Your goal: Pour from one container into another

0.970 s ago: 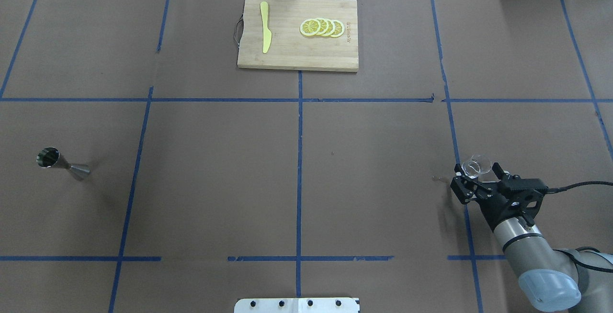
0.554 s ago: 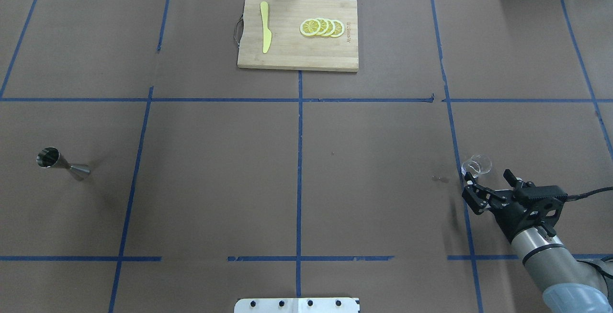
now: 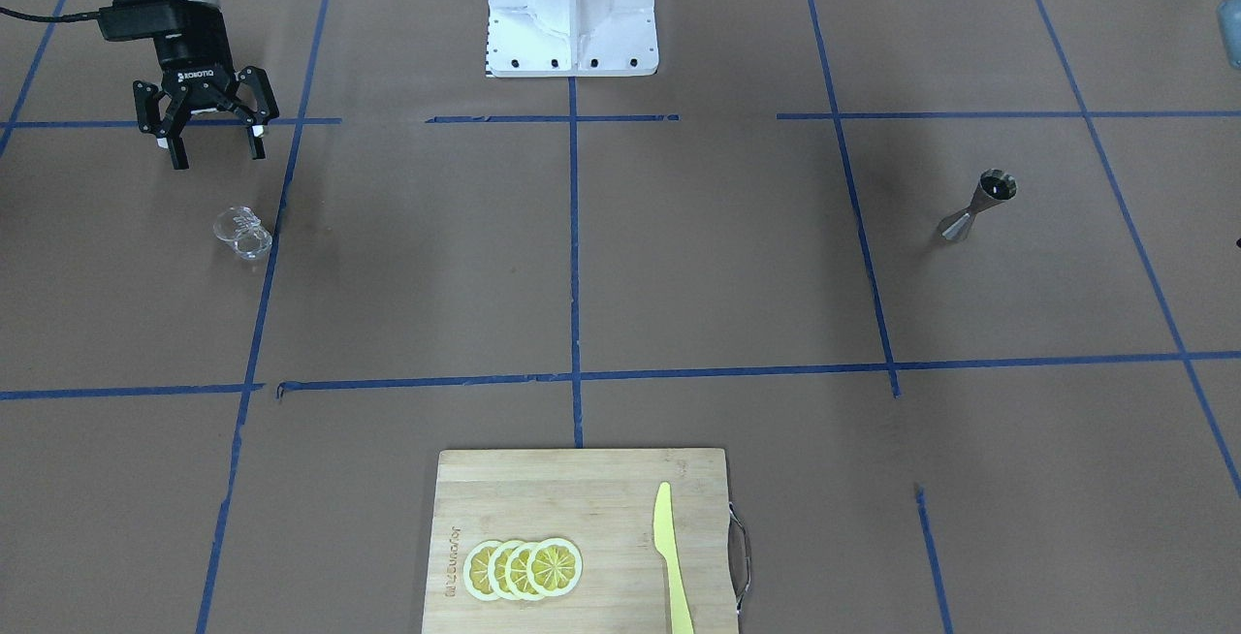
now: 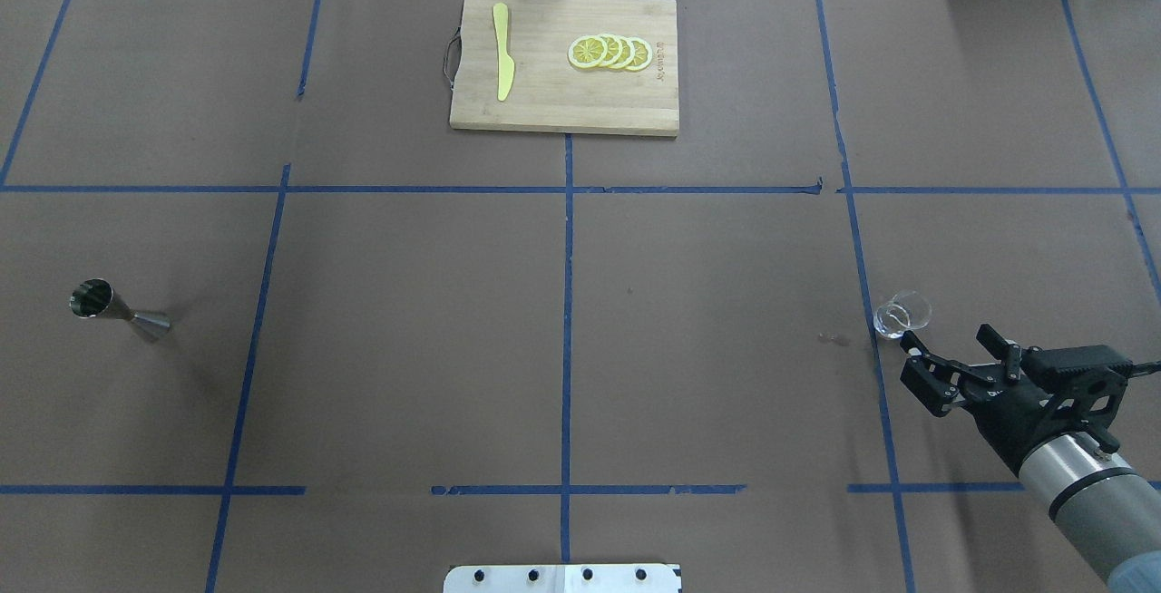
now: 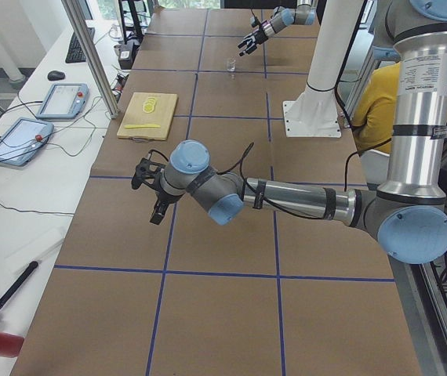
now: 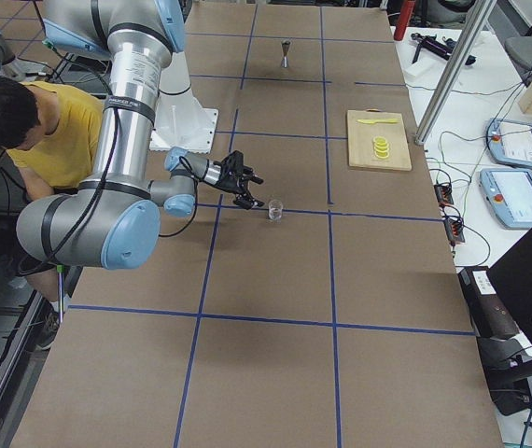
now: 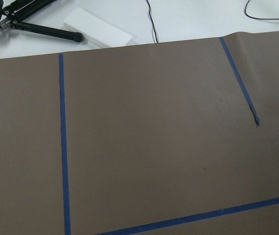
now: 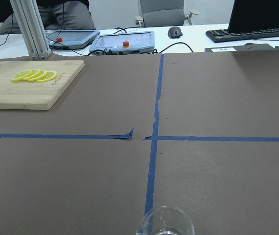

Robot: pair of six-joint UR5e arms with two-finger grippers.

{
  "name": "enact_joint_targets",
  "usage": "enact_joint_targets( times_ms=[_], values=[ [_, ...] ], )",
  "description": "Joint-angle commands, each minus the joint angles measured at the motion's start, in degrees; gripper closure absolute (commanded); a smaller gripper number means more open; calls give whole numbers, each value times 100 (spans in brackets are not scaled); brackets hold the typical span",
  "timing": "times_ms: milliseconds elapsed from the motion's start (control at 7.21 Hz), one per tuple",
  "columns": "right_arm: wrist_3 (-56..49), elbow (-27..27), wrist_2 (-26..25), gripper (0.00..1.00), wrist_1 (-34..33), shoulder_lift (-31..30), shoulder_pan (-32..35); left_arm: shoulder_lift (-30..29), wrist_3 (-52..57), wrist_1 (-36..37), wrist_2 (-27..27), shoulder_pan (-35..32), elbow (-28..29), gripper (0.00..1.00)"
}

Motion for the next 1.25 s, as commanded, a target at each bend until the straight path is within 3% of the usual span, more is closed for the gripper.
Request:
enact_joint_targets(
  times_ms=[0,416,554,832,1109],
  values=[
    [-511,144,586,0,-5,-45,520,0,0,-9,-12,1,15,0],
    [-1453,206,1965,0,-5,43,1847,-9,0,-9,-12,10,67,0],
    [-1934,276,2657,0,-5,86,2434,-9,0,-26,-12,19,85,0],
    [-2804,215,4630,0,-162,358,4057,-18,17,26,-12,27,94,0],
    [-3807,197,6155,0,-1160,876,5448,-52,96,131,-21,45,85,0]
  ],
)
